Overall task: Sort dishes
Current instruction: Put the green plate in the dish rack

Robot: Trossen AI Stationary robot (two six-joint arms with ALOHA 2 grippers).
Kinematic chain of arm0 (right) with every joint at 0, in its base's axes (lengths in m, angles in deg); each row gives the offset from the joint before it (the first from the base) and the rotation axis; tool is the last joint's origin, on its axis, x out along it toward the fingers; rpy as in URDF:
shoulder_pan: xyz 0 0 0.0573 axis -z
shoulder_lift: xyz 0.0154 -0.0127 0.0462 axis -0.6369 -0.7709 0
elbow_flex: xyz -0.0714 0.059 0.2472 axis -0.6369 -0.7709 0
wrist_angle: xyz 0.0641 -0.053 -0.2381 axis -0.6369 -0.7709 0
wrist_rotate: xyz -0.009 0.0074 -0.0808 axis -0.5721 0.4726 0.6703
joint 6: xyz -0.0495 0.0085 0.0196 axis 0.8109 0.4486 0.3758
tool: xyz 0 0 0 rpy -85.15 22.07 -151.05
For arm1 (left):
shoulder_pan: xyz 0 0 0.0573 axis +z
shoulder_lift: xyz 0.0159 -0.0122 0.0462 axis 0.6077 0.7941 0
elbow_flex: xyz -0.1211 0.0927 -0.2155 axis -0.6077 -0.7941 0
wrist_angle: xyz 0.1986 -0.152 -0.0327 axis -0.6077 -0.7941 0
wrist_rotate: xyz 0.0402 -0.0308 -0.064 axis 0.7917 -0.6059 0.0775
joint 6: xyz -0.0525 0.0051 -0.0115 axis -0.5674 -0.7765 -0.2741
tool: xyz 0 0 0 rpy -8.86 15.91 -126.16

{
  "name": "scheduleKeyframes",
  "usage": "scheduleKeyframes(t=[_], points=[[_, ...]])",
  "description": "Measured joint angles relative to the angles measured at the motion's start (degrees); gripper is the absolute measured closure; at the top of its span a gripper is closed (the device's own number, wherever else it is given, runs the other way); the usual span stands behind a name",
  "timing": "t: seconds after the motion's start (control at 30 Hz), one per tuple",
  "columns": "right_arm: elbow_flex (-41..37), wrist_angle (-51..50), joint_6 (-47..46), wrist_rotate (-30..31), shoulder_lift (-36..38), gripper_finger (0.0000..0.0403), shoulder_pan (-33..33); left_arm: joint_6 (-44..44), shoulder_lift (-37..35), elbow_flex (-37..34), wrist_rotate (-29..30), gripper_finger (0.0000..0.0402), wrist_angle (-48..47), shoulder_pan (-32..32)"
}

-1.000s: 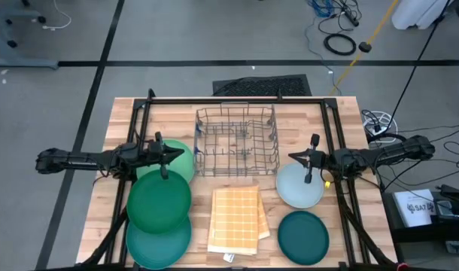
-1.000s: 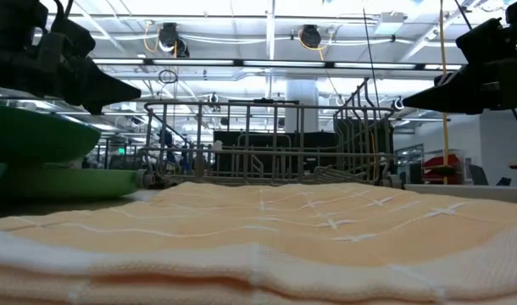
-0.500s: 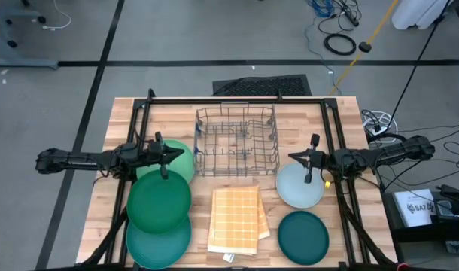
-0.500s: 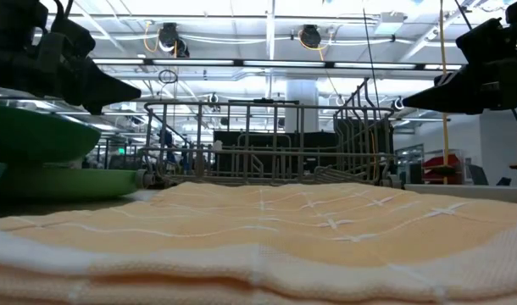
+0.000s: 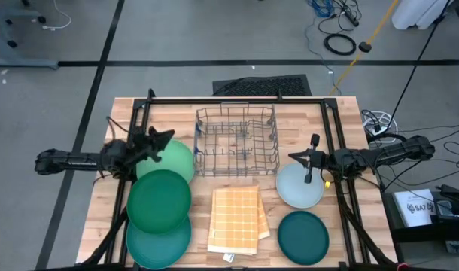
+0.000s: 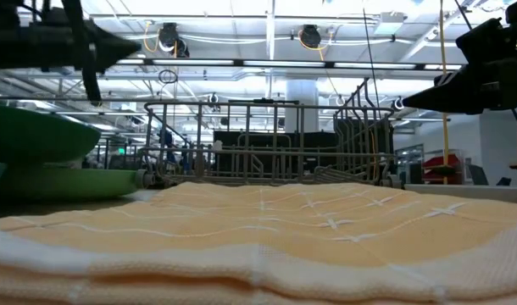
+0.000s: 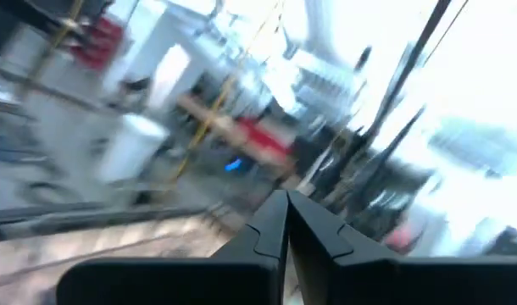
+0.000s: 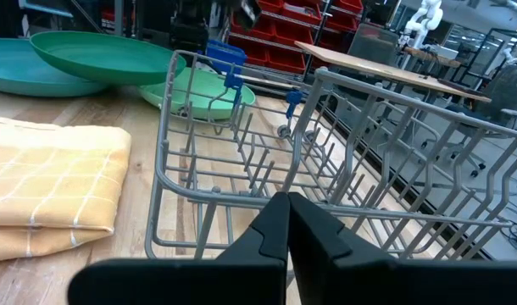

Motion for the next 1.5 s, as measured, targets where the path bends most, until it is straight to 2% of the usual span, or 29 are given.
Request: scheduleKeyframes(t=[0.1,0.2,0.3,0.37,0.47,0.6,0.7,0.9,1.03,1.13,1.27,1.4,1.5], points=[[0.00,0.00,0.00,-0.02,0.00,0.0403,-0.01,2.34,0.07,3.12,-13.34,0.0379,3.05,-0.03],[0.01,0.00,0.00,-0.01,0.00,0.0403,-0.01,1.22,0.21,8.87,-26.87,0.0379,1.79,-0.03],[0.00,0.02,0.00,-0.02,0.00,0.0403,-0.01,3.59,0.71,17.80,-33.21,0.0379,-10.53,-0.04],[0.02,0.00,0.00,-0.02,0.00,0.0403,-0.01,9.14,1.45,25.76,-32.31,0.0379,-26.27,-0.03],[0.01,0.00,0.00,-0.01,0.00,0.0403,-0.01,17.91,5.08,36.54,-26.59,0.0379,-48.36,-0.03],[0.01,0.00,0.00,-0.02,0.00,0.0403,-0.01,21.95,10.70,45.57,-19.89,0.0360,-66.52,-0.03],[0.02,-0.02,0.00,-0.02,0.00,0.0403,0.01,22.99,14.55,48.75,-17.66,0.0326,-76.56,-0.03],[0.00,-0.02,0.00,-0.02,0.00,0.0403,0.01,19.25,22.38,49.49,-17.11,0.0219,-94.88,-0.03],[0.02,-0.02,0.00,-0.02,0.00,0.0403,0.01,16.81,27.21,49.49,-17.07,0.0154,-99.62,-0.03],[0.02,-0.02,0.19,0.00,0.00,0.0403,0.00,16.08,29.92,49.49,-17.22,0.0127,-99.62,-0.03],[0.00,1.87,16.25,-0.66,0.00,0.0403,0.14,16.05,34.25,49.49,-19.14,0.0115,-102.76,-0.03],[0.00,3.26,15.51,-5.49,0.01,0.0403,0.10,14.42,36.89,48.21,-21.46,0.0114,-104.09,-0.45],[0.00,10.06,18.67,-6.93,-0.07,0.0403,0.52,12.91,37.70,47.32,-21.52,0.0114,-103.76,-1.31]])
